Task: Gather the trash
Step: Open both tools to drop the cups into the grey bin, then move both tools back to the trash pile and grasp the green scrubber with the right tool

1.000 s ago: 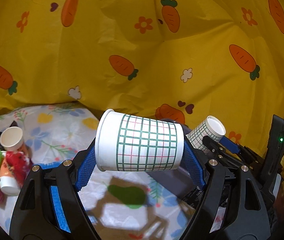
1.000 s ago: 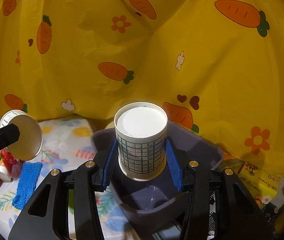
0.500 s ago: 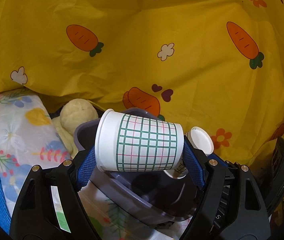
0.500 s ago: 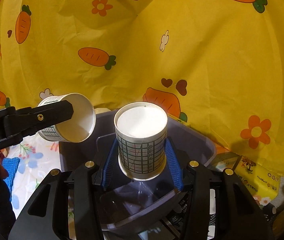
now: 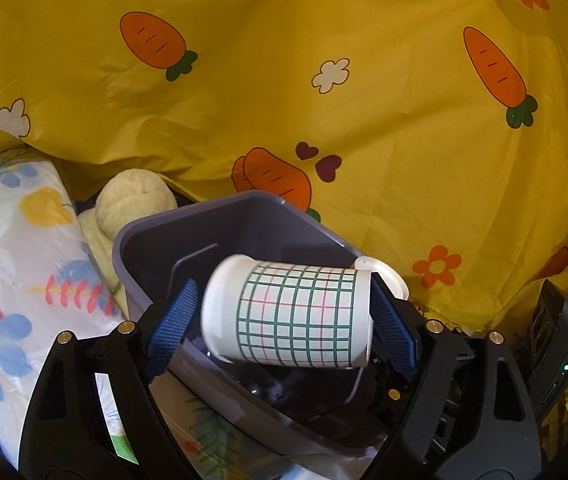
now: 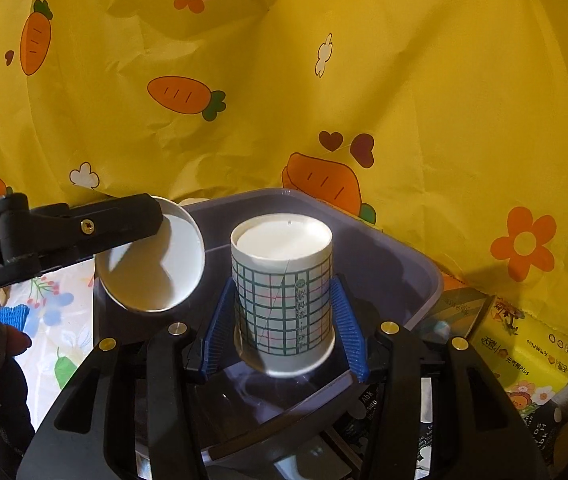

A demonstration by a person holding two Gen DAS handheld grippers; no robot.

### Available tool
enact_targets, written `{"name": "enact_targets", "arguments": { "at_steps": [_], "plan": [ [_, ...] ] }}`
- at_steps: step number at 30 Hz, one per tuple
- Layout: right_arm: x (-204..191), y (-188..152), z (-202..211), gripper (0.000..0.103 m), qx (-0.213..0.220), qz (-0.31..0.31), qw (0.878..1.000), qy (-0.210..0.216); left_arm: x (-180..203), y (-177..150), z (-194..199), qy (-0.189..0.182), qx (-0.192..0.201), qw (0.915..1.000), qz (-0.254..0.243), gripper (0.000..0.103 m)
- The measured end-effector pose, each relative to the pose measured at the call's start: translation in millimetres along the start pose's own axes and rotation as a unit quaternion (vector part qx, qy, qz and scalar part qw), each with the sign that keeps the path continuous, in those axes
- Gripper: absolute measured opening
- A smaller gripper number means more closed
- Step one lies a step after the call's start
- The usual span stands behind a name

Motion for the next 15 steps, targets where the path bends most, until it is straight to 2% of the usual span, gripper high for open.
{"name": "enact_targets", "arguments": {
  "at_steps": [2,7,12,15],
  "plan": [
    [0.6,-0.8,-0.4,0.062,0.001,0.000,1.000,-0.001,-6.6,1.2,5.4,0.005,0.010,0.9999,0.011,0.091],
    [3.8,0.3,5.6,0.069,0.012,-0.008,1.000,-0.008,-23.9,3.4,34.9,0.037,0.048,0.9978,0.028,0.096],
    [1.8,7.2,23.2,0.079,0.040,-0.014,0.999,-0.013,-40.3,-6.0,79.4,0.107,0.089,0.9902,0.019,0.097],
    [-3.0,9.2,34.6,0.084,0.054,-0.016,0.998,-0.013,-51.5,-16.7,106.6,0.163,0.104,0.9811,0.012,0.097]
  ]
}}
Point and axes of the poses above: each gripper's, at about its wrist camera, not at the fingertips, and z roughly against the way its jaws point, x to its right, y to its top, the point moved 5 cm from there along -z, roughly the way its jaws point, and after that the axes turned 1 degree about z, right-handed, at the moved point
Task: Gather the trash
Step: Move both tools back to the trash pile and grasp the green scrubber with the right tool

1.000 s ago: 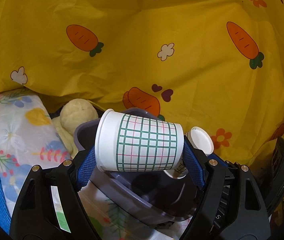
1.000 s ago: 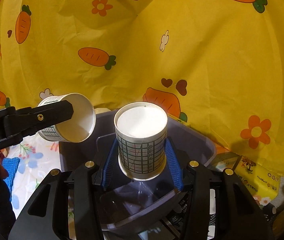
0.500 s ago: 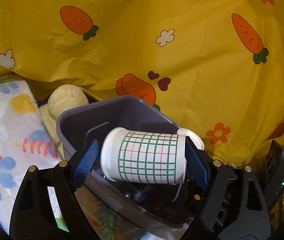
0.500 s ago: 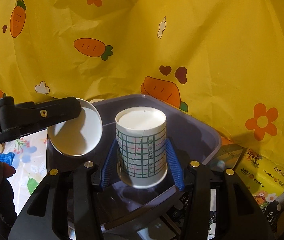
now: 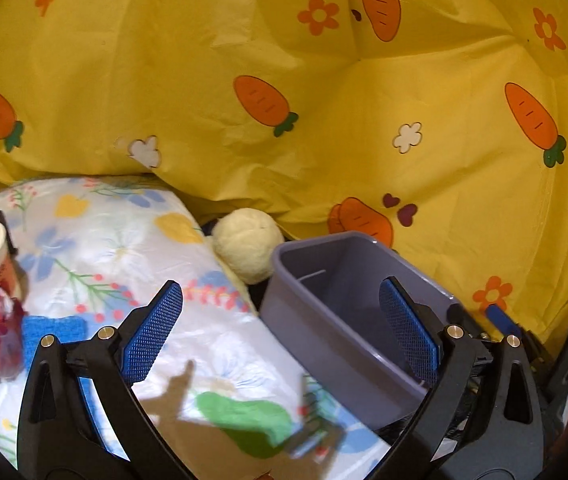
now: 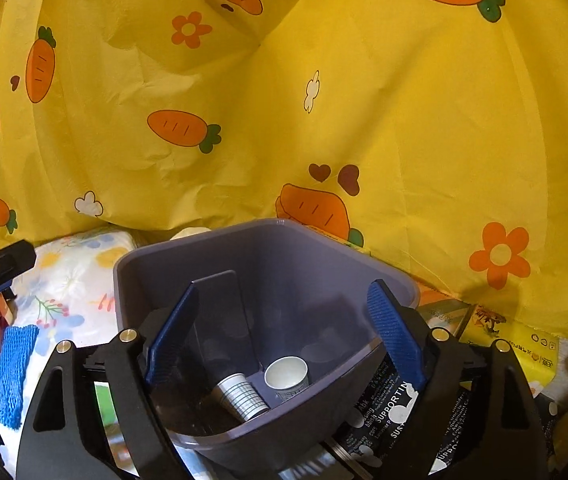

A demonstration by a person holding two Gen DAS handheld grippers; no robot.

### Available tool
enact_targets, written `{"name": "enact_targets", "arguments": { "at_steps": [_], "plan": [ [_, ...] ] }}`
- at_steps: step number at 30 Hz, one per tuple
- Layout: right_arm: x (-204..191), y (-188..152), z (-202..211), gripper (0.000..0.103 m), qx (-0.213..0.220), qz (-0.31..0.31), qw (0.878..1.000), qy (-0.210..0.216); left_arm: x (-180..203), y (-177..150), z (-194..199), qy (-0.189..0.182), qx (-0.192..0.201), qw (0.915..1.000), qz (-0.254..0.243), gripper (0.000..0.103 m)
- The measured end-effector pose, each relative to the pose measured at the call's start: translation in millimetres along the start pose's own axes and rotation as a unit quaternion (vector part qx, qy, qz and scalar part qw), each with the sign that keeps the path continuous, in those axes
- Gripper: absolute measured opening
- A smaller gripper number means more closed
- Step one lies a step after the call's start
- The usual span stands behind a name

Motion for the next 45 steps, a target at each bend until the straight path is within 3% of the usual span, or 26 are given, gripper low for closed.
{"name": "enact_targets", "arguments": {
  "at_steps": [5,11,22,33,42,45],
  "plan": [
    [-18.3,1.0,19.0,0.087,0.011,-0.003,1.000,0.017,-29.1,-9.0,43.1,0.073,0.023,0.9969,-0.019,0.097],
    [-59.0,-3.0,43.9,0.087,0.021,0.009,0.998,0.056,-69.1,-20.1,99.2,0.137,0.047,0.9894,-0.003,0.097],
    [-155.8,-25.7,74.5,0.087,0.009,0.056,0.986,0.159,-153.8,-60.4,183.1,0.266,0.052,0.9623,0.023,0.097],
    [-260.2,-52.3,108.3,0.087,-0.004,0.127,0.962,0.242,-217.8,-80.6,239.4,0.328,0.055,0.9402,0.074,0.097],
    [-344.3,-80.6,122.3,0.087,-0.027,0.190,0.937,0.293,-275.6,-99.1,278.9,0.389,0.056,0.9114,0.124,0.097],
    [-373.0,-88.3,119.7,0.087,-0.043,0.205,0.929,0.307,-288.3,-103.0,289.3,0.397,0.059,0.9057,0.138,0.097]
  ]
}}
Point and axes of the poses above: each gripper's, at about its wrist camera, not at the fingertips, and z roughly against the way its jaws point, x to its right, y to its top, the point moved 5 cm from there along -z, roughly the way its jaws point, and after that the axes turned 1 degree about z, right-handed, at the moved point
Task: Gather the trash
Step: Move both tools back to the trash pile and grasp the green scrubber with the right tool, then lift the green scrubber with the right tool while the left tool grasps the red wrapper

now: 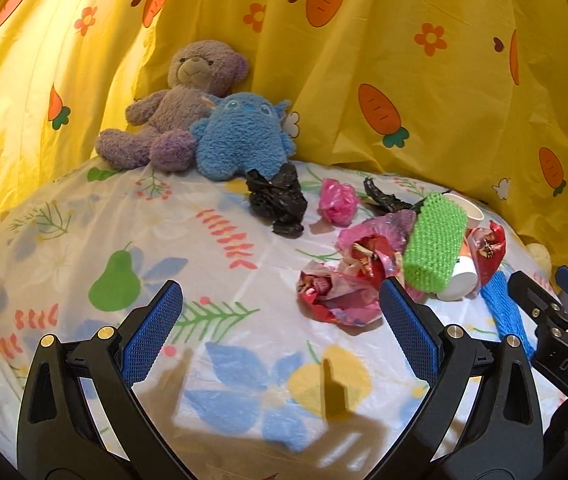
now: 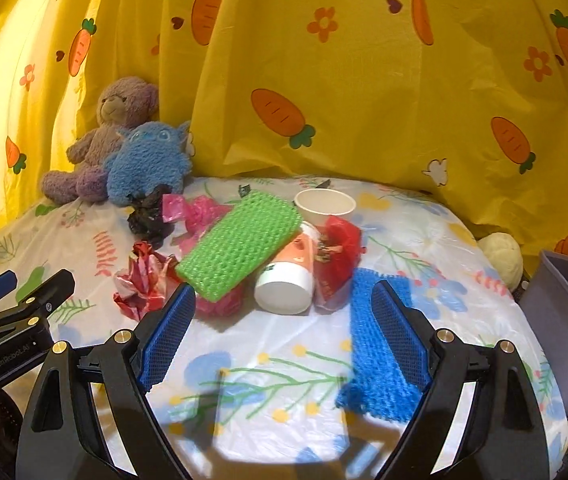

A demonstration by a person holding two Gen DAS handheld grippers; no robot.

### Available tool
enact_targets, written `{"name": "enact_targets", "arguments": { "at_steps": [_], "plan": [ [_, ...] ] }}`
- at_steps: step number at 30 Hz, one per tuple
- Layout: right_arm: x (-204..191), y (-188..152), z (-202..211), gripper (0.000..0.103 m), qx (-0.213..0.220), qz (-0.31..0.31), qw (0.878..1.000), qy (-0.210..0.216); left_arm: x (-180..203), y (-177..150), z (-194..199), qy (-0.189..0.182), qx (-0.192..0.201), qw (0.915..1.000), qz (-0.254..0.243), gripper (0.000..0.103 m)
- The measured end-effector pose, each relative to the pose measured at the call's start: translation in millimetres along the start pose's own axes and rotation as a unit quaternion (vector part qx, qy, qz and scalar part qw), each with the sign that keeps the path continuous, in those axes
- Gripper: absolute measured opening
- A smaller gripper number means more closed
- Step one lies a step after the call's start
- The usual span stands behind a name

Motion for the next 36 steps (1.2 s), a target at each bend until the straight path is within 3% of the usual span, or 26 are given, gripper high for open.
{"name": "enact_targets", "arguments": {
  "at_steps": [7,12,18,21,23,25,36],
  "plan": [
    [-38.5,10.3,-40.5,0.085,-0.032,0.025,0.999,0.019,-13.3,0.4,-4.8,-0.007,-0.001,1.0000,0.006,0.097],
    [-39.9,7.2,-63.3,0.076,-0.061,0.023,0.998,0.016,-18.4,2.0,-7.6,-0.010,-0.001,0.9999,0.008,0.097],
    [-41.4,-0.2,-80.9,0.055,-0.097,0.005,0.994,0.046,-17.4,-0.2,-14.6,-0.023,-0.009,0.9997,0.006,0.097],
    [-41.9,-4.8,-85.9,0.029,-0.109,0.005,0.993,0.054,-13.2,-1.3,-16.8,-0.035,-0.013,0.9993,0.003,0.097],
    [-39.2,-5.6,-84.4,0.019,-0.108,0.000,0.992,0.062,-8.2,-1.9,-18.1,-0.044,-0.015,0.9989,-0.003,0.097],
    [-35.7,-4.8,-78.5,0.016,-0.097,0.002,0.993,0.061,-1.4,-2.1,-19.7,-0.053,-0.018,0.9984,-0.009,0.097],
    [6.8,-1.9,-15.5,0.015,-0.022,-0.006,0.998,0.053,51.3,2.4,-53.5,-0.080,-0.052,0.9942,-0.048,0.097]
  ]
}}
Point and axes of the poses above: each gripper's, at about its wrist camera, not at the fingertips, and z roughly against the way its jaws point, x to its right, y to its top, the point moved 5 cm from there along -z, roughly the way its jaws point, and after that the axes turned 1 degree about z, right-handed, at the moved point
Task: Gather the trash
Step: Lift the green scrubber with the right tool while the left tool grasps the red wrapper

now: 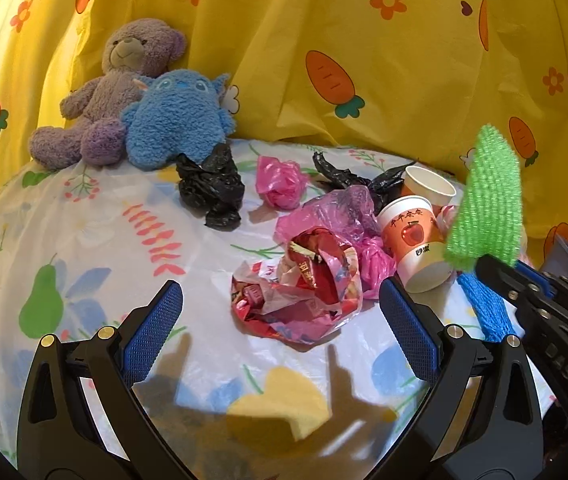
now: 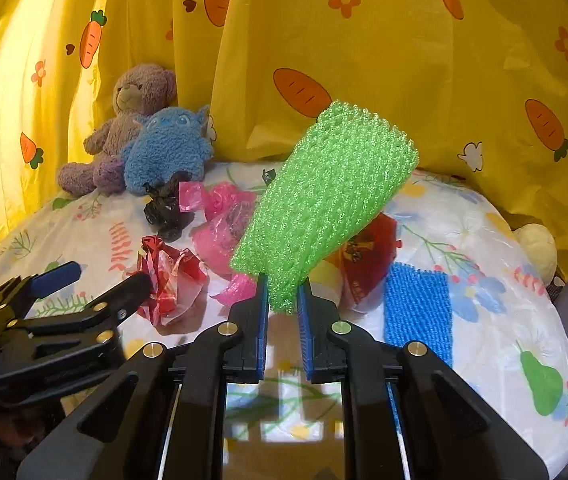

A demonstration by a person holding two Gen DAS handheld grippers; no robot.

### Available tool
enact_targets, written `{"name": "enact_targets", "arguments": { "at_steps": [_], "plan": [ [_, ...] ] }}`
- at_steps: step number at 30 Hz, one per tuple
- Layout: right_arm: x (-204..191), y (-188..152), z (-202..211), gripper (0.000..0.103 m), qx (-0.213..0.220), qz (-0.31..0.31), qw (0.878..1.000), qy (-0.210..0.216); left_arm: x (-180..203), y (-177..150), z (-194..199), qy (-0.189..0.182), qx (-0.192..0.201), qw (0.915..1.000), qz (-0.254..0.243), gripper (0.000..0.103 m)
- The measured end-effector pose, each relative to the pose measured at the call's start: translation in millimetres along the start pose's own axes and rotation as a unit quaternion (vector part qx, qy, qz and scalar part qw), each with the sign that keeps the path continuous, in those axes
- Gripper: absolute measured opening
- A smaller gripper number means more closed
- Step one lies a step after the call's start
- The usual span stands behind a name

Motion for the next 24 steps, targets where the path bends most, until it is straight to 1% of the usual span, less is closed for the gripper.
{"name": "enact_targets", "arguments": {
  "at_steps": [2,4,6,7,9,15,18,20,24],
  "plan": [
    [5.7,-2.8,6.2,0.015,0.001,0.000,1.000,0.000,6.2,0.4,-13.2,0.001,-0.014,0.9999,-0.007,0.096],
    [11.8,-5.3,9.7,0.015,0.002,0.000,1.000,-0.002,9.7,-1.8,-26.7,-0.003,-0.037,0.9993,-0.009,0.094],
    [17.2,-7.2,13.1,0.015,0.005,0.000,1.000,-0.006,10.7,-4.5,-38.1,-0.011,-0.066,0.9978,-0.006,0.087],
    [19.4,-8.0,15.4,0.015,0.006,0.001,1.000,-0.007,9.9,-5.3,-41.8,-0.015,-0.075,0.9971,-0.002,0.082],
    [22.6,-9.1,18.6,0.015,0.010,0.002,1.000,-0.007,8.5,-6.1,-46.1,-0.027,-0.084,0.9961,0.004,0.078],
    [27.6,-14.5,25.3,0.015,0.013,0.007,1.000,-0.007,14.0,-5.4,-42.1,-0.029,-0.076,0.9966,-0.012,0.064],
    [29.5,-17.4,29.1,0.015,0.013,0.007,1.000,-0.005,12.8,-5.0,-37.2,-0.036,-0.068,0.9970,-0.006,0.056],
    [31.1,-18.6,32.1,0.015,0.015,0.008,1.000,-0.006,12.7,-5.3,-32.0,-0.044,-0.061,0.9972,0.001,0.046],
    [34.5,-20.9,39.0,0.015,0.018,0.009,1.000,-0.008,14.0,-6.3,-20.0,-0.059,-0.047,0.9971,0.012,0.041]
  ]
}}
Point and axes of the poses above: each gripper's, at about its wrist camera, not at the fingertips, and z roughly against the way its jaws point, x to its right, y to its top, the point moved 5 cm from there along -z, roughly the way its jaws point, and after that the axes turned 1 degree about z, right-handed, at the moved point
